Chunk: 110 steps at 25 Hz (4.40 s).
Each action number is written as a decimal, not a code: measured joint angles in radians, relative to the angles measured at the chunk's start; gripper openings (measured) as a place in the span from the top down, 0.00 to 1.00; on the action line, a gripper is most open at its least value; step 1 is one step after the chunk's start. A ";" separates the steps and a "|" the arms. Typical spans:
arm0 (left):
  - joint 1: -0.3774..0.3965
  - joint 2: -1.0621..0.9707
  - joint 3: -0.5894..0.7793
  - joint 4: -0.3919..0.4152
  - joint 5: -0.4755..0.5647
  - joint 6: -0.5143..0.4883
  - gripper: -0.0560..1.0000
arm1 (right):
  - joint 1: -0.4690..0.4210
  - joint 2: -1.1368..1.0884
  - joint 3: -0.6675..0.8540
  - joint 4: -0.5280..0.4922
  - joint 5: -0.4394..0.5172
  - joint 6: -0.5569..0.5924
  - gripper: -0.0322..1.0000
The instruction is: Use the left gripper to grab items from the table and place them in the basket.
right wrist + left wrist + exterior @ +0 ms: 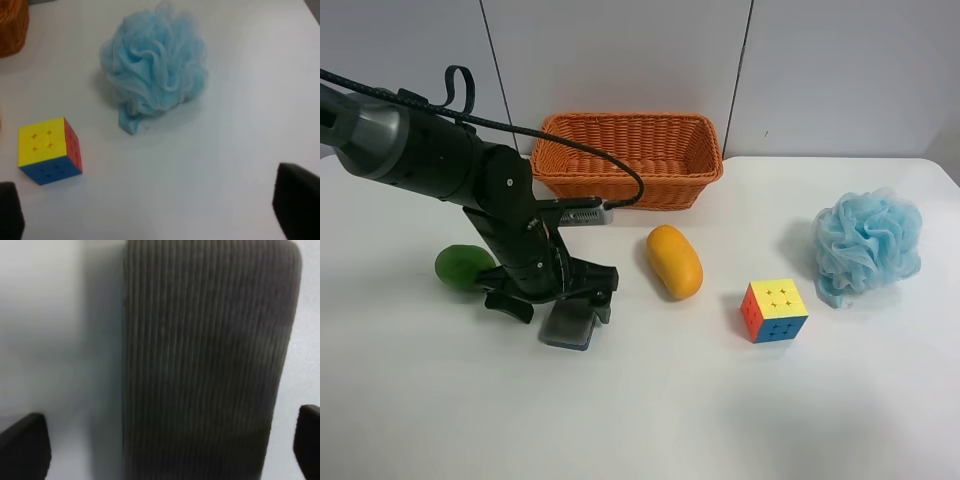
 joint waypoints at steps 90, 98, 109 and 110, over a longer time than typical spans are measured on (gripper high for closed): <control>0.181 0.472 -1.141 0.063 0.278 0.302 0.34 | 0.000 0.000 0.000 0.000 0.000 0.000 0.01; 0.203 0.465 -1.142 -0.026 0.276 0.327 0.01 | 0.000 0.000 0.000 0.000 0.000 0.000 0.01; 0.224 0.248 -1.142 0.017 0.638 0.328 0.01 | 0.000 0.000 0.000 0.000 0.000 0.000 0.01; 0.224 0.227 -1.142 0.025 0.673 0.328 0.01 | 0.000 0.000 0.000 0.000 0.000 0.000 0.01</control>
